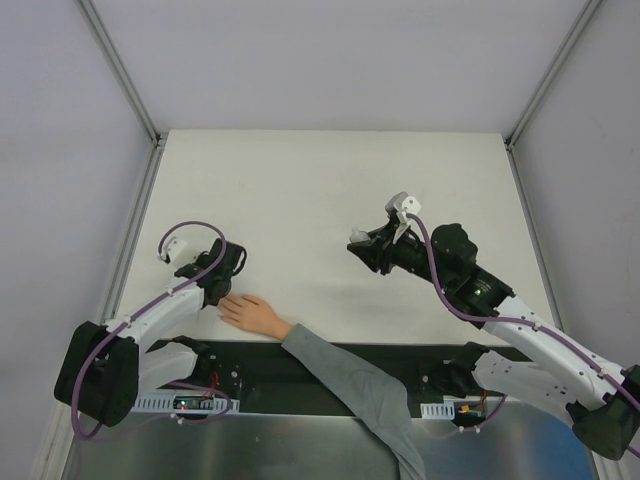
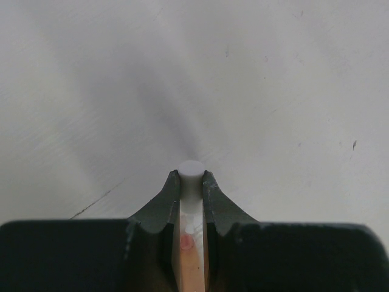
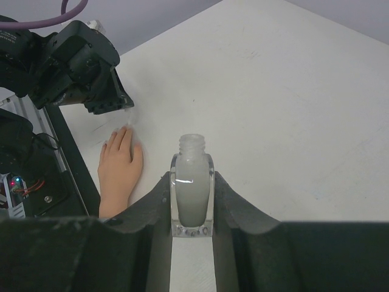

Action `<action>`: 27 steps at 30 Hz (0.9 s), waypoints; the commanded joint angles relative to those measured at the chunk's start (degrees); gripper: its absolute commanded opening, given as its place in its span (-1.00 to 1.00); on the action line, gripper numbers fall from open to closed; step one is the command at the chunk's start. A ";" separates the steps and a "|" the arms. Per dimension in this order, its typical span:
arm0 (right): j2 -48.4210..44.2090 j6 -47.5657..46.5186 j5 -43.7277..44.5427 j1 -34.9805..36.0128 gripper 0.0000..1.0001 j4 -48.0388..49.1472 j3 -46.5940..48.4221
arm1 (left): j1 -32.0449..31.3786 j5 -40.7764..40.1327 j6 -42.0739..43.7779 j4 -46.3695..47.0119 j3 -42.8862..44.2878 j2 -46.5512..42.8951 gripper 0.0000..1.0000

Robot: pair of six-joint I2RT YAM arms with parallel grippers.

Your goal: Paint the nails

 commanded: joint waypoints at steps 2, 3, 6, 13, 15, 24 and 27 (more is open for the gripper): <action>-0.57 0.91 -0.89 -0.39 -1.00 4.06 0.37 | -0.21 -0.13 0.98 0.15 1.45 0.58 -1.00; -0.57 0.91 -0.89 -0.47 -0.99 4.06 0.37 | -0.21 -0.04 0.90 0.07 1.36 0.23 -1.00; -0.48 1.00 -0.89 -0.39 -1.00 4.15 0.28 | -0.21 -0.04 1.16 0.15 1.71 0.67 -1.00; -0.57 1.00 -0.98 -0.39 -1.00 4.33 0.11 | -0.21 0.93 1.34 -0.55 2.68 1.99 -1.00; -0.65 1.08 -0.98 -0.39 -1.00 4.33 0.10 | -0.21 1.02 1.07 -0.64 2.51 1.81 -1.00; -0.83 1.08 -1.06 -0.39 -1.00 4.06 0.19 | -0.21 1.19 0.72 -2.39 3.65 3.22 -1.00; -0.83 1.08 -1.15 -0.47 -1.00 4.06 0.28 | -0.30 0.84 0.72 -2.66 3.74 2.78 -1.00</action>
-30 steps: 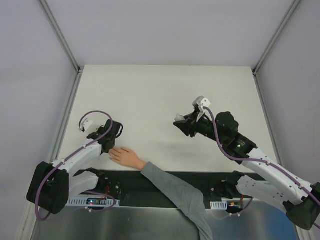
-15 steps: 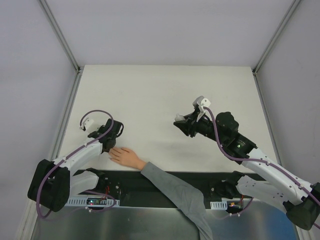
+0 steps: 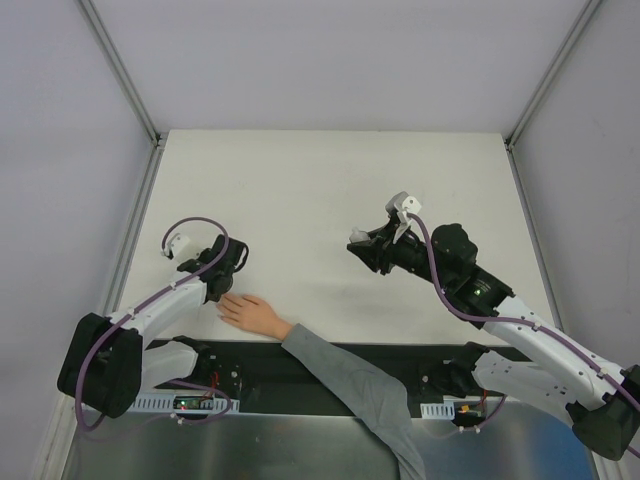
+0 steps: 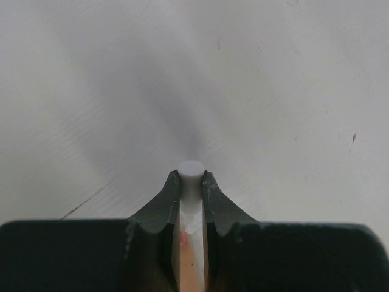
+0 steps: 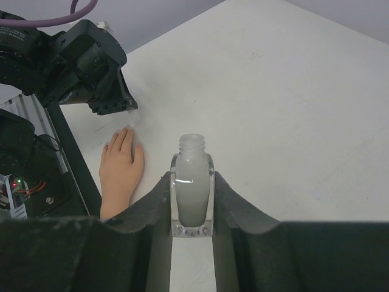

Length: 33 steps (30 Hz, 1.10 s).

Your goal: Paint the nails

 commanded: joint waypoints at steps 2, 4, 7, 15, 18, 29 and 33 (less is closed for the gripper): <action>-0.83 0.69 -1.07 -0.36 -0.99 3.58 0.50 | -0.48 -1.24 -0.51 -2.57 1.70 -0.32 -1.00; -0.92 0.69 -1.07 -0.36 -0.99 3.49 0.50 | -1.53 -2.73 -0.59 -2.92 1.53 -1.20 -1.00; -1.09 0.69 -1.24 -0.36 -1.00 3.32 0.59 | -1.71 -3.34 -0.24 -3.54 2.05 -1.03 -1.00; -1.09 0.69 -1.15 -0.45 -0.99 3.41 0.67 | -3.47 -5.81 -1.21 -5.91 3.73 0.82 -1.00; -1.09 0.78 -1.42 -0.45 -0.99 3.32 0.85 | -3.64 -5.98 -1.99 -6.70 3.72 0.55 -1.00; -1.97 0.95 -1.77 -0.36 -1.00 3.14 0.76 | -6.80 -9.15 -7.18 -12.50 6.71 4.15 -1.00; -2.32 0.95 -1.86 -0.45 -1.00 2.62 0.85 | -7.68 -10.29 -10.86 -14.08 7.24 5.82 -1.00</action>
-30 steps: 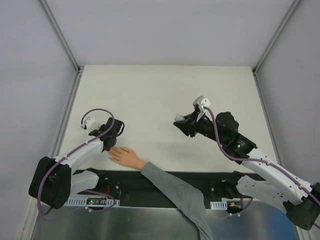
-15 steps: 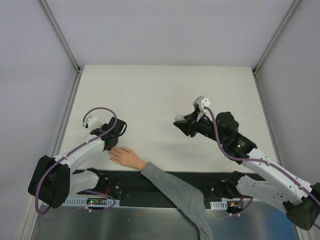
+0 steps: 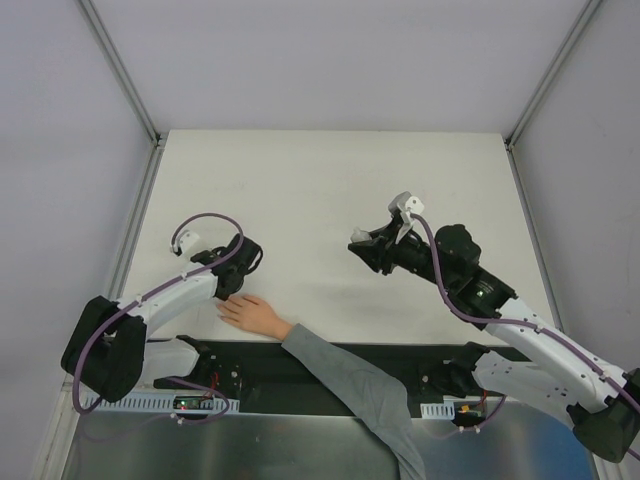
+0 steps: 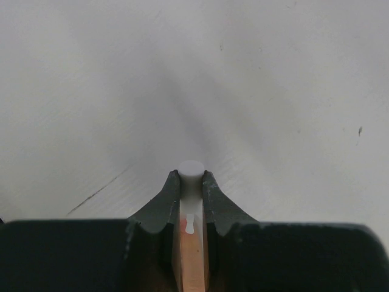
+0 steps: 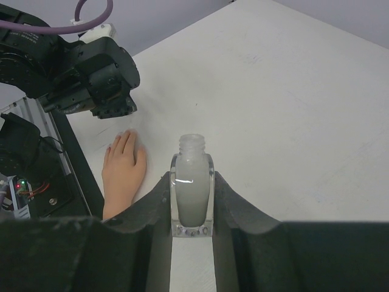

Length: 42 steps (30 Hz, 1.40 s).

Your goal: Paint the nails

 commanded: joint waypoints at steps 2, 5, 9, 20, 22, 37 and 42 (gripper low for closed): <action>-1.91 0.67 -1.40 -0.21 -1.00 2.31 0.85 | -1.65 -4.78 -6.37 -5.24 2.15 2.42 -1.00; -2.26 0.67 -1.49 -0.12 -1.00 1.61 0.94 | -2.27 -5.41 -8.75 -6.47 2.24 3.21 -1.00; -2.53 0.67 -1.57 0.31 -1.00 1.08 1.20 | -3.15 -6.72 -12.78 -8.57 3.03 5.14 -1.00; -3.58 -0.03 -0.70 1.72 -1.00 -0.42 1.47 | -3.76 -8.74 -17.09 -12.18 5.22 8.83 -1.00; -3.49 -0.12 -0.61 1.98 -1.00 -0.77 1.73 | -3.76 -8.74 -18.15 -13.24 5.31 9.10 -1.00; -3.93 -0.47 -0.34 2.43 -0.99 -2.00 2.26 | -4.47 -6.99 -23.08 -17.63 7.60 11.39 -1.00; -3.76 -0.47 -0.26 2.51 -1.00 -2.52 2.61 | -4.20 -6.02 -23.96 -17.63 7.69 12.26 -1.00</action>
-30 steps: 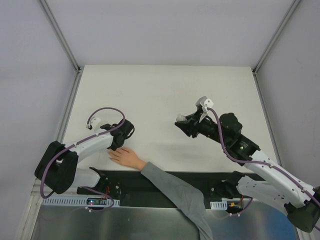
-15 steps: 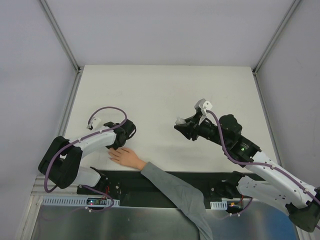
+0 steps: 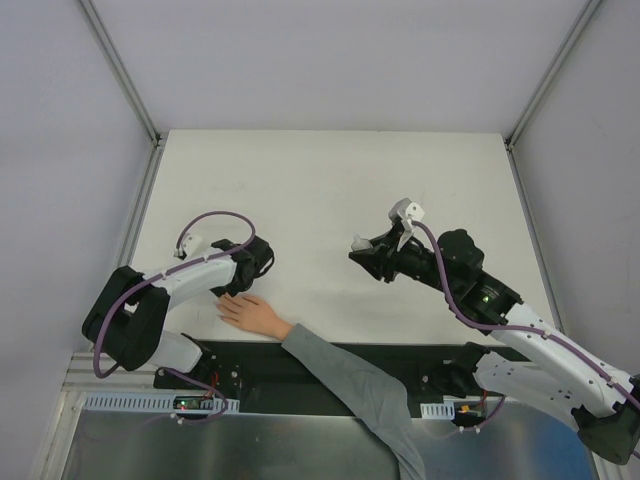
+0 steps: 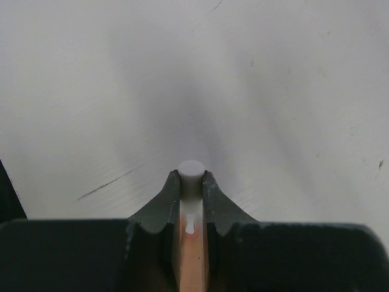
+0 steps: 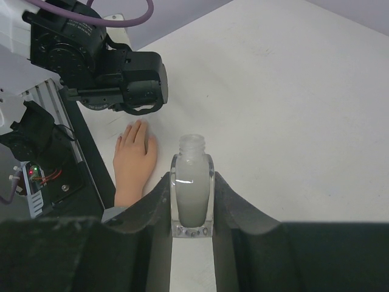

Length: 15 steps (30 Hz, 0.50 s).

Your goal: Paint the nails

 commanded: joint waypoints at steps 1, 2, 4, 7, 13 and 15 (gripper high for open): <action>-1.02 -0.38 -0.17 0.24 -0.99 0.97 2.85 | -0.12 0.73 -2.43 -2.49 1.85 1.29 -1.00; -1.02 -0.39 -0.17 0.33 -0.99 0.80 2.85 | -0.03 0.82 -2.34 -2.49 2.11 1.64 -1.00; -1.11 -0.47 0.01 0.24 -0.99 0.27 2.94 | -0.03 0.82 -1.82 -2.84 2.73 2.43 -1.00; -1.37 -0.47 0.01 0.24 -0.99 -0.08 2.94 | -0.03 0.82 -2.78 -3.72 3.17 3.14 -1.00; -1.29 -0.65 0.10 0.33 -1.00 -0.70 3.46 | -0.12 1.61 -3.39 -7.22 5.45 6.47 -1.00; -1.38 -0.74 0.01 0.33 -0.99 -0.96 3.64 | -0.12 1.79 -4.88 -8.11 5.81 7.79 -1.00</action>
